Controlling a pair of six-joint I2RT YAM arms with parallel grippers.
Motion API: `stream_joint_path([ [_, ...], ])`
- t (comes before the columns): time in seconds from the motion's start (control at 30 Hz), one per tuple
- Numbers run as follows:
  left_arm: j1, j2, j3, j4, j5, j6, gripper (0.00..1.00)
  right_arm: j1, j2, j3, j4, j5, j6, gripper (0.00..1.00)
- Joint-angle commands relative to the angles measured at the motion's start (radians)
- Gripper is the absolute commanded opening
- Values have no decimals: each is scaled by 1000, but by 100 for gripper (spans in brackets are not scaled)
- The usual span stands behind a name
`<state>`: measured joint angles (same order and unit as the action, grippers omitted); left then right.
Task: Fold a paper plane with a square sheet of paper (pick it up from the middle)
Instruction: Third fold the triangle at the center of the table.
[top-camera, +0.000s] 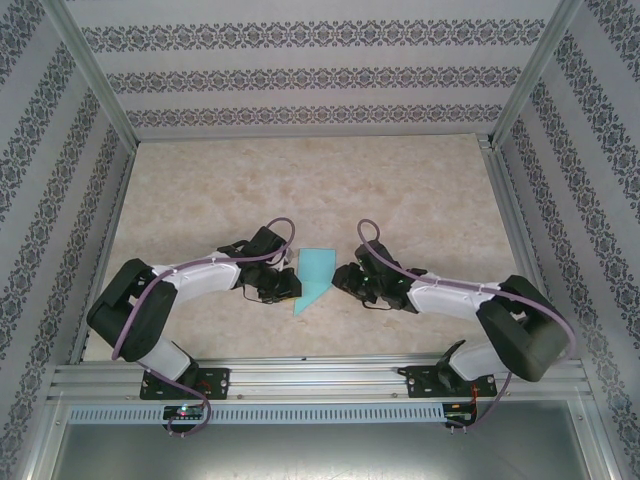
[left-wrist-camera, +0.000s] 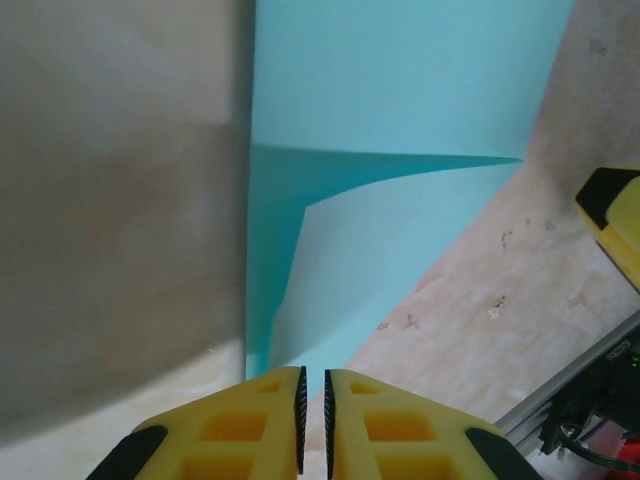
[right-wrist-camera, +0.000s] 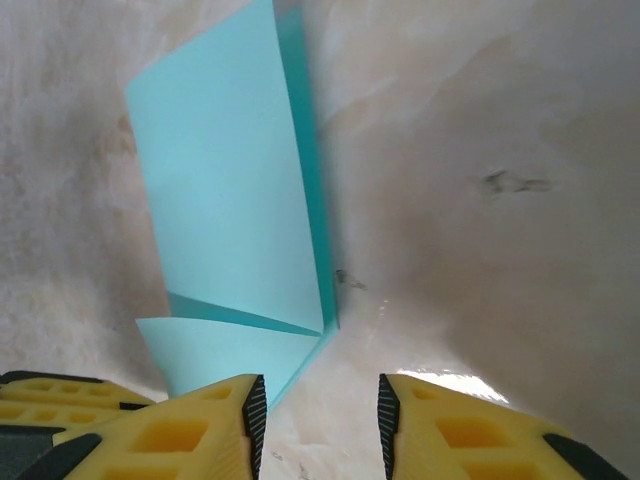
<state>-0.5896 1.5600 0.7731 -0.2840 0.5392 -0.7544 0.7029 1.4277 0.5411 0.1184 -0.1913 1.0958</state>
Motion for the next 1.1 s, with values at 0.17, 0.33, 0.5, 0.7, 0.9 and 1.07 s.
stream_joint_path([
  [0.17, -9, 21, 46, -8, -55, 31, 15, 12, 108, 58, 116, -92, 0, 37],
  [0.33, -8, 41, 50, -4, -54, 32, 14, 17, 142, 74, 129, -101, 5, 37],
  [0.5, -9, 54, 49, -8, -61, 31, 14, 21, 152, 77, 141, -97, 19, 36],
  [0.7, -9, 71, 48, -14, -75, 33, 13, 12, 77, 46, 74, -21, 21, 37],
  [0.9, -9, 87, 39, 7, -63, 33, 12, -21, 29, 2, 17, 14, 21, 39],
  [1.07, -9, 102, 28, 18, -70, 27, 12, -30, 85, 8, 122, -91, 31, 39],
])
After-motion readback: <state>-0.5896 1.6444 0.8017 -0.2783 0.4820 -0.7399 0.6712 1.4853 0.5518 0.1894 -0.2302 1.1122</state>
